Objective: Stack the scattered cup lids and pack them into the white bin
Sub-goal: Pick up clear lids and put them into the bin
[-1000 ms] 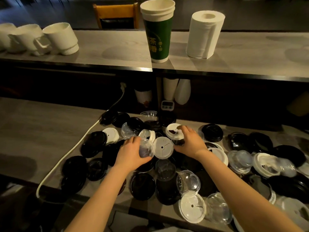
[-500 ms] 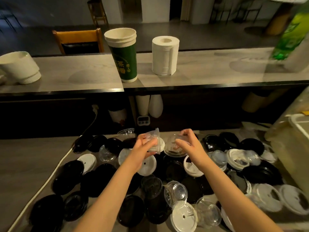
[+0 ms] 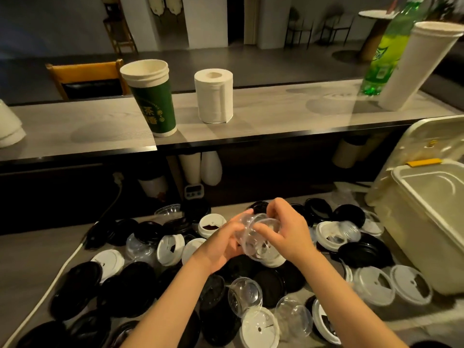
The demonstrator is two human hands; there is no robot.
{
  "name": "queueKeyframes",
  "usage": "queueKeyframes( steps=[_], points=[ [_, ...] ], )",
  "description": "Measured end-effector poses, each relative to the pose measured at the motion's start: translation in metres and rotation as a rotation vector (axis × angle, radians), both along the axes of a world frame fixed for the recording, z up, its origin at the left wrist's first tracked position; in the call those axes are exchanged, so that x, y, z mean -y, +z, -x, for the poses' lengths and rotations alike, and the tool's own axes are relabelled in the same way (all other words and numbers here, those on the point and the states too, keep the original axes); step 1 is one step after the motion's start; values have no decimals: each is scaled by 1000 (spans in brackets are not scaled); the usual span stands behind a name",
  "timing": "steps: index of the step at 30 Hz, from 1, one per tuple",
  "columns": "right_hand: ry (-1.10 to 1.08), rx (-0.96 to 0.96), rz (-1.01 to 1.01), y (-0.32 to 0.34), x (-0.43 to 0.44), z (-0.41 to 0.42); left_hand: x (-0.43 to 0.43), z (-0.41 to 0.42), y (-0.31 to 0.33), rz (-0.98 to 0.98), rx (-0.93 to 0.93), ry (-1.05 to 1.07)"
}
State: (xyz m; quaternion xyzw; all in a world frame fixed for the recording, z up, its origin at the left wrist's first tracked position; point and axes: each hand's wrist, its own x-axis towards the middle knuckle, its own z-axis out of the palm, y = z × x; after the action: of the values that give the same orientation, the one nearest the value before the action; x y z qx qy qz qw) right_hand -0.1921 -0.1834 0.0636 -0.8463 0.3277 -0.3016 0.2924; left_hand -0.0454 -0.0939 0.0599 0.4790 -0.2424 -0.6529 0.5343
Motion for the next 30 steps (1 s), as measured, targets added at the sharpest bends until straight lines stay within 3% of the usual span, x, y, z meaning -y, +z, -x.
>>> queueKeyframes(
  steps=[9,13,19,22,26,30],
  points=[
    [28,105,109,-17,-3,-5,-13,24,5,5,-107,-95],
    [31,28,202,-20,-4,-7,-17,24,-1,-41,-100,-84],
    [8,-58,74,-30,-3,4,-31,2,-22,-152,-23,184],
    [98,-254,33,-49,-14,15,-45,-13,-35,-182,-64,372],
    [380,-618,-119,-72,-34,23,-60,-22,-49,-221,-62,473],
    [492,-798,-29,-85,-48,18,-64,-23,-56,-259,15,586]
  ],
)
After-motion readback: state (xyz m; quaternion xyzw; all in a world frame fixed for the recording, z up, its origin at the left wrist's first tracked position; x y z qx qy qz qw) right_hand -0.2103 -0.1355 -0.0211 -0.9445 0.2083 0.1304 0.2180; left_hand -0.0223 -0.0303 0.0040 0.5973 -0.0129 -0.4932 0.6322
